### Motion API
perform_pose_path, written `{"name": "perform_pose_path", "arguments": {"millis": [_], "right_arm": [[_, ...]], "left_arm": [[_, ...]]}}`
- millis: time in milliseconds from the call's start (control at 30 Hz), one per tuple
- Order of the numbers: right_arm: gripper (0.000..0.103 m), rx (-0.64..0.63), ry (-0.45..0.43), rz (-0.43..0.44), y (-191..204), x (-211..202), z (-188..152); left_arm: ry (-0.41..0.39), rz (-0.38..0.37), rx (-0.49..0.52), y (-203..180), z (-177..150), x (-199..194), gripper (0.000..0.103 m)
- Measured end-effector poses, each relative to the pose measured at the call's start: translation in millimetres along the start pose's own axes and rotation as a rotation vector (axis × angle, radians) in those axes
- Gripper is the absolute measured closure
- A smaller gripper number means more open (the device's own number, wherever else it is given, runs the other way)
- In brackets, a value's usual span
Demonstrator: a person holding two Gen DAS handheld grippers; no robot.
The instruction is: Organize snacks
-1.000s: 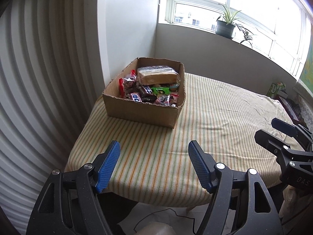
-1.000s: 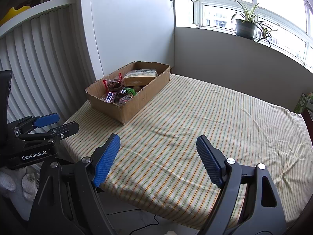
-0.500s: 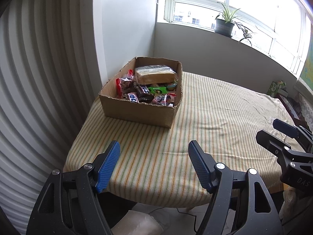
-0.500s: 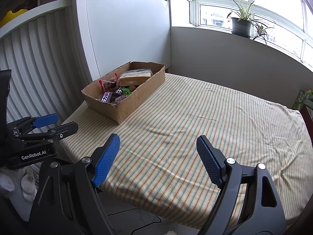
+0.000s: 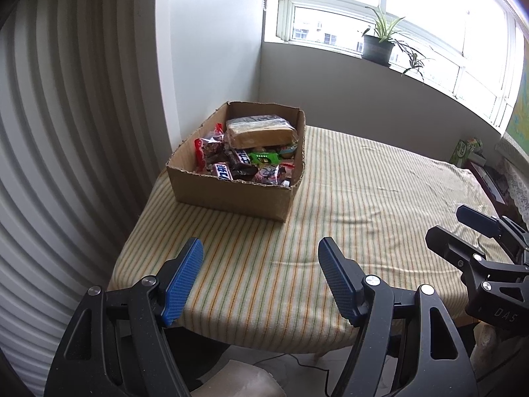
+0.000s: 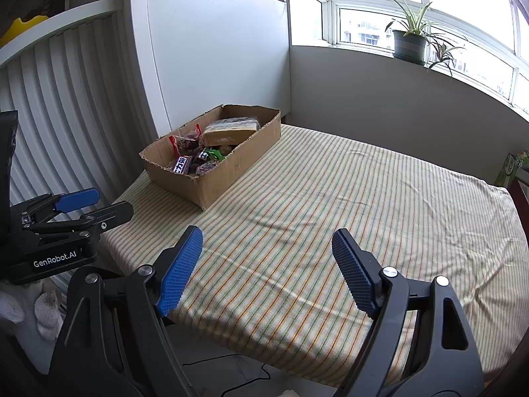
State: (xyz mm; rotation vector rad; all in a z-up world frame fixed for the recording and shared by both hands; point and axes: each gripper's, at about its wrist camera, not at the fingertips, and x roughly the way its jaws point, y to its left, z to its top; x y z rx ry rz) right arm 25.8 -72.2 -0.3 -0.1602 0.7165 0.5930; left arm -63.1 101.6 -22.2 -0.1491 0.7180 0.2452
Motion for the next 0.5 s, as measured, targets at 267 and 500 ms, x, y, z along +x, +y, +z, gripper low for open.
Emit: {"name": "perform_pose_path", "arguments": {"millis": [267,500], "right_arm": [[0.020,0.002,0.007,0.003,-1.4,1.7,-0.1],[0.020,0.005,0.018,0.003,-3.9,6.1,-2.6]], "left_arm": [[0.001,-0.002,0.003,-0.1,-0.6,1.7,0.031],[0.006,0.002,-0.002,0.3,-1.3,5.1,0.031]]}}
